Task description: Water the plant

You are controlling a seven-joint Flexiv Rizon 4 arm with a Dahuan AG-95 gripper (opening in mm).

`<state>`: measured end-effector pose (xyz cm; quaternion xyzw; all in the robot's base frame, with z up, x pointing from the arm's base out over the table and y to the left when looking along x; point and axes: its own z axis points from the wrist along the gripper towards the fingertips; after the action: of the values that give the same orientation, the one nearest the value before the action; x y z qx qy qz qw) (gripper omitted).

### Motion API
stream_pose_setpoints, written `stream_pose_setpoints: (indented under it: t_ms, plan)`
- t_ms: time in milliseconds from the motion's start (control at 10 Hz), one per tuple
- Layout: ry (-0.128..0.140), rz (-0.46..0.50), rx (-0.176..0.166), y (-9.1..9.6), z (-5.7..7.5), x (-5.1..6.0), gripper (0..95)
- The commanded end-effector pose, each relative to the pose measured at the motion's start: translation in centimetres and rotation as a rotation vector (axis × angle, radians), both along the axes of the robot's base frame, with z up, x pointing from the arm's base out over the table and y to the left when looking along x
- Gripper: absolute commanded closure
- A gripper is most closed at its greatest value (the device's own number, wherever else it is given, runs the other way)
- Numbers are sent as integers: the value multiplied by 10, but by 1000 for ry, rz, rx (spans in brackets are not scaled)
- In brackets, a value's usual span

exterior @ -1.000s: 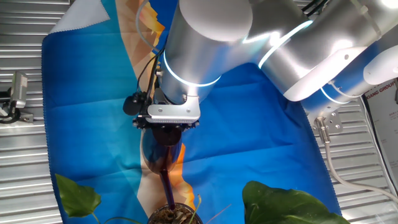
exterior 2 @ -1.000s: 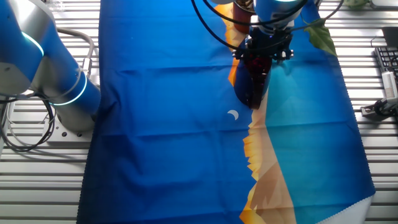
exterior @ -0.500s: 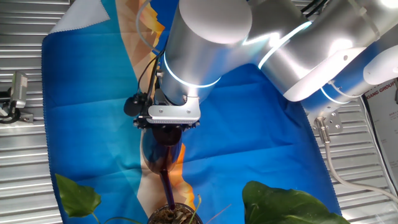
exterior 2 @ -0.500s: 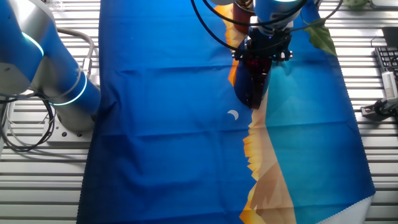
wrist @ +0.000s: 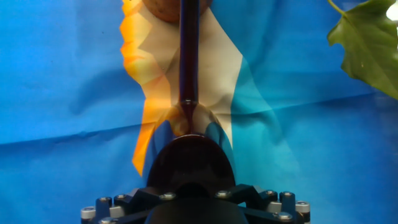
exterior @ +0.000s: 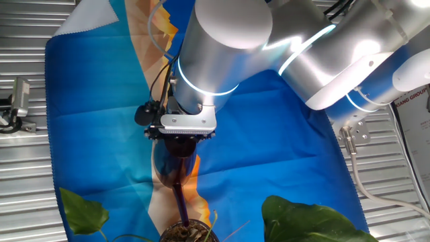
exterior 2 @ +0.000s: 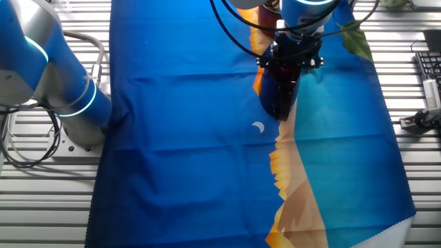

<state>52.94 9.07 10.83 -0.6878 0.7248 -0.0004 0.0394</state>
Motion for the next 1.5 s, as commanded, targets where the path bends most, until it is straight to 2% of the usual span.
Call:
stream_pose_setpoints:
  t_ms: [100, 600, 700, 800, 1000, 1300, 1400, 1500]
  plan:
    - [-3, -3, -2, 1, -2, 0, 0]
    - [-3, -14, -14, 1, -7, -1, 0]
    - [-2, -21, -16, 1, -7, -2, 190]
    - [-4, -21, -18, 1, -7, -2, 190]
    - [15, -39, -21, 1, -7, -2, 190]
    - [-11, -43, -35, 1, -7, -2, 190]
    - [-6, -52, -43, 1, -6, -3, 380]
    - [27, -75, -38, 1, -6, -3, 570]
